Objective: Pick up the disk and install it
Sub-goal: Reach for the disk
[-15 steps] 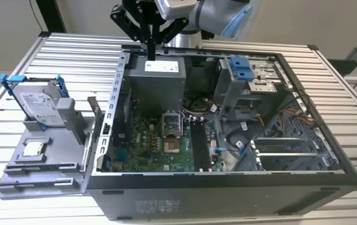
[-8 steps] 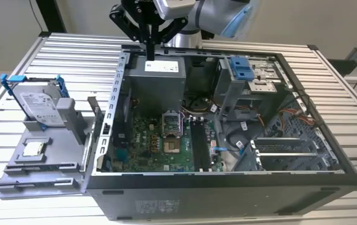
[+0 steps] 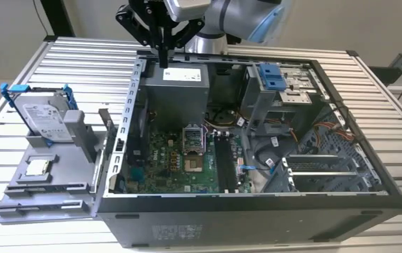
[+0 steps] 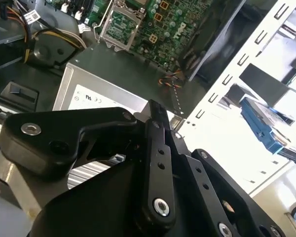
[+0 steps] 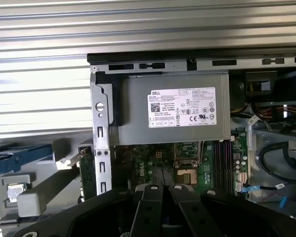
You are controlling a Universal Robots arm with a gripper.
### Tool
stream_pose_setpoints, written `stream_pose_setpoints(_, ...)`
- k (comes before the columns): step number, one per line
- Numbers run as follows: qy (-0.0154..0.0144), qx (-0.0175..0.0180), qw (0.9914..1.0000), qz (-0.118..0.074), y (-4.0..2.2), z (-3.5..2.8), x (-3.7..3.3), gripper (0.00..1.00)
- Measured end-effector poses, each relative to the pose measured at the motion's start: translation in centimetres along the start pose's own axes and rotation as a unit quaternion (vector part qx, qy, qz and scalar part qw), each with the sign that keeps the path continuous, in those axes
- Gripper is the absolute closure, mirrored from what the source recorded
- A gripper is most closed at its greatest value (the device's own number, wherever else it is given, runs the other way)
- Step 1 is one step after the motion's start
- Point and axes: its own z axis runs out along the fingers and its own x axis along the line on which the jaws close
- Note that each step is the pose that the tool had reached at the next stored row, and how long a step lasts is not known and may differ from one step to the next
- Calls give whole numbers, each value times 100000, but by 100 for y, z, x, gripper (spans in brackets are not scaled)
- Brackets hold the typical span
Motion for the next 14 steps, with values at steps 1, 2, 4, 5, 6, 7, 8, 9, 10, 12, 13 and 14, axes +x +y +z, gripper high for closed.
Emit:
stream_pose_setpoints(1,-1,0,100000,-2,-1,-1,15,100)
stream_pose_setpoints(2,-1,0,100000,3,-2,-3,30,100)
stream_pose_setpoints(4,-3,-1,100000,0,-4,-9,61,100)
stream_pose_setpoints(5,-2,-3,100000,-3,-5,-13,75,100)
stream_pose_setpoints(6,-2,-3,100000,-4,-5,-18,89,100)
stream_pose_setpoints(7,-1,0,100000,-2,-6,-24,103,100)
stream_pose_setpoints(8,-3,-1,100000,-1,-7,-30,115,100)
stream_pose_setpoints(9,-2,-2,100000,-1,-7,-36,127,100)
stream_pose_setpoints(10,-1,-1,100000,2,-8,-39,137,100)
stream_pose_setpoints(12,-2,-2,100000,0,-8,-40,143,100)
stream_pose_setpoints(13,-3,-3,100000,-7,-8,-39,143,100)
stream_pose_setpoints(14,-4,-4,100000,-9,-8,-39,144,100)
